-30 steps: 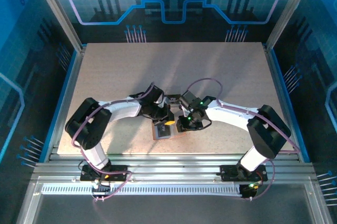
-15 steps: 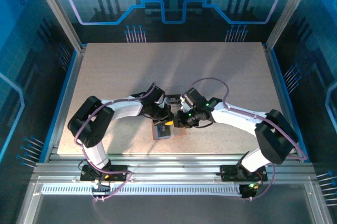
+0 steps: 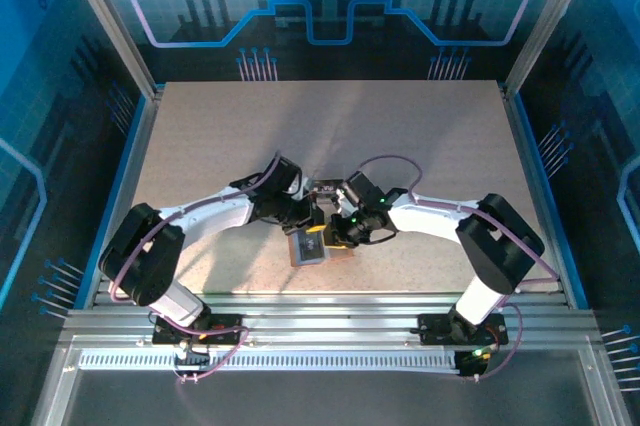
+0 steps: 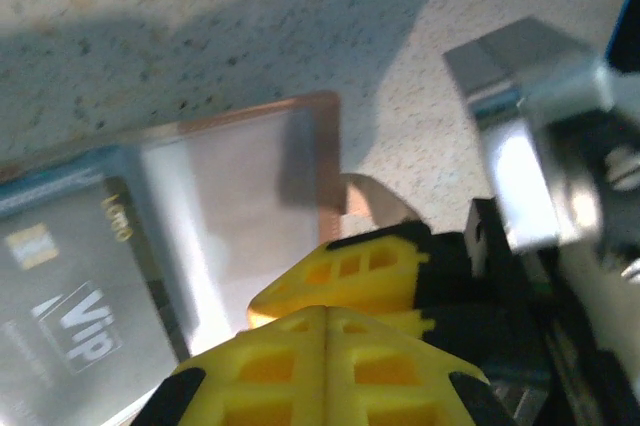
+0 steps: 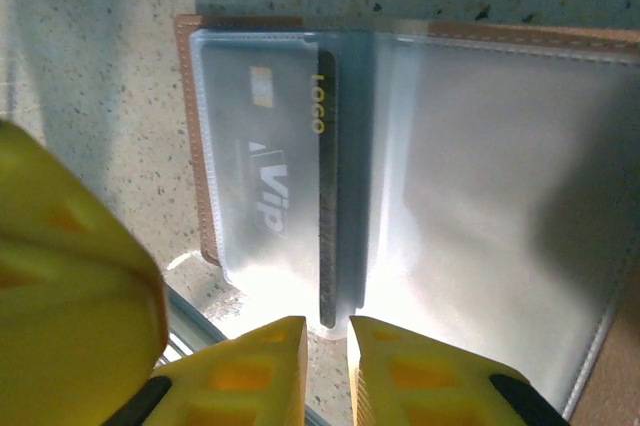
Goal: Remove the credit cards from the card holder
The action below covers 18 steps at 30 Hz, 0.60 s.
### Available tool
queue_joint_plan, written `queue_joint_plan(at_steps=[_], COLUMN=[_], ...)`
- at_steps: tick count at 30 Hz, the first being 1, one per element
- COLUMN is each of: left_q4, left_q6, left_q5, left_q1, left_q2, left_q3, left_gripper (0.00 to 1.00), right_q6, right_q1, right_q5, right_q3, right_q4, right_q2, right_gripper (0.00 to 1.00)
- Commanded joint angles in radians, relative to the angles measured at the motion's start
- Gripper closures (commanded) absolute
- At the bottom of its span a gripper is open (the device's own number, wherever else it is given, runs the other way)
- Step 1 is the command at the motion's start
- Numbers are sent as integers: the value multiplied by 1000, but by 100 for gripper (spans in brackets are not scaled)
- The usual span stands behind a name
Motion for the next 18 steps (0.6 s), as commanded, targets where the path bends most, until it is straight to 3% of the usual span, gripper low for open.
queue_joint_plan(at_steps=[1,18], left_q4=[-49,-98], left_q6=[21,76], left_q5=[-25,-60], left_q1=[9,39], left_q2=[-26,-23], left_q3=[-51,-109], left_gripper=[100,100], right_q6=[-17,-55], right_q1=[-7,-48], right_q5=[-24,-95], right_q3=[39,90], right_q4=[2,6], right_q2=[37,82], right_gripper=[81,82])
